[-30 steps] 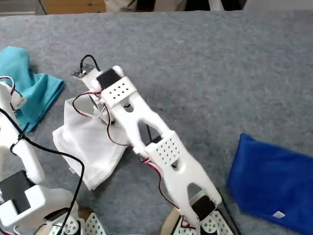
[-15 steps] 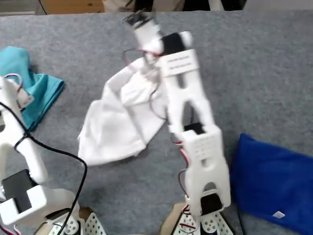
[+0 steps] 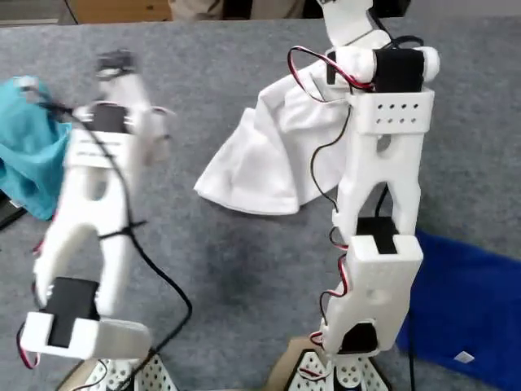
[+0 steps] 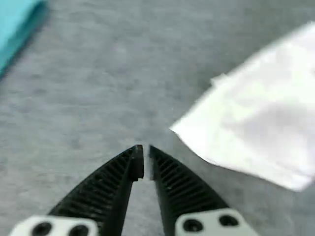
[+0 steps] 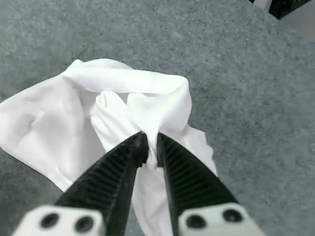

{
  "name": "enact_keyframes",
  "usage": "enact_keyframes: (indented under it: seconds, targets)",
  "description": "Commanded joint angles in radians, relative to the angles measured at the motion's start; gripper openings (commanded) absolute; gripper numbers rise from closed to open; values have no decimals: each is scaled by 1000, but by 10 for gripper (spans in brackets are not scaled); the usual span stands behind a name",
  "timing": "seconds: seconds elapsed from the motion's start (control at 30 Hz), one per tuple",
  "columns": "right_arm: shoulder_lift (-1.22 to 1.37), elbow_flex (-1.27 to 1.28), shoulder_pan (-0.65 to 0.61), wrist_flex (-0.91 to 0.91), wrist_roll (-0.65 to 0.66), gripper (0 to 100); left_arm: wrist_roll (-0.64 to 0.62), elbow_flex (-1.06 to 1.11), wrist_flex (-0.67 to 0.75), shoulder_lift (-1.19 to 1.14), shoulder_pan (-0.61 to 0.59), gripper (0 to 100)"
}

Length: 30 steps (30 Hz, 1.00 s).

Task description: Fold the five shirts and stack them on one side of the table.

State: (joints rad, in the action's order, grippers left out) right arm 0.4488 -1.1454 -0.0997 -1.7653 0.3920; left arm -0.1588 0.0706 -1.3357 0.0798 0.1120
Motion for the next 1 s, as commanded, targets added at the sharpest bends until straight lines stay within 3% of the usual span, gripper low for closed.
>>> enact_keyframes:
  seconds: [0.0,0.13,0.43,0.57,0.77,0.97]
  targets:
    - [36,-41,18,14,81,27,-6,-11,20,2,144,147]
    - [119,-42,51,48,172,27,-31,58,123,2,226,205]
    - [154,-41,105,77,245,27,-55,273,542,-147,229,202]
    - [154,-39,104,77,245,27,-55,227,559,-252,199,186]
    - [156,-38,104,78,245,27,-48,120,557,-383,158,19]
    - [156,-35,110,91,245,27,-49,-48,425,-395,66,19]
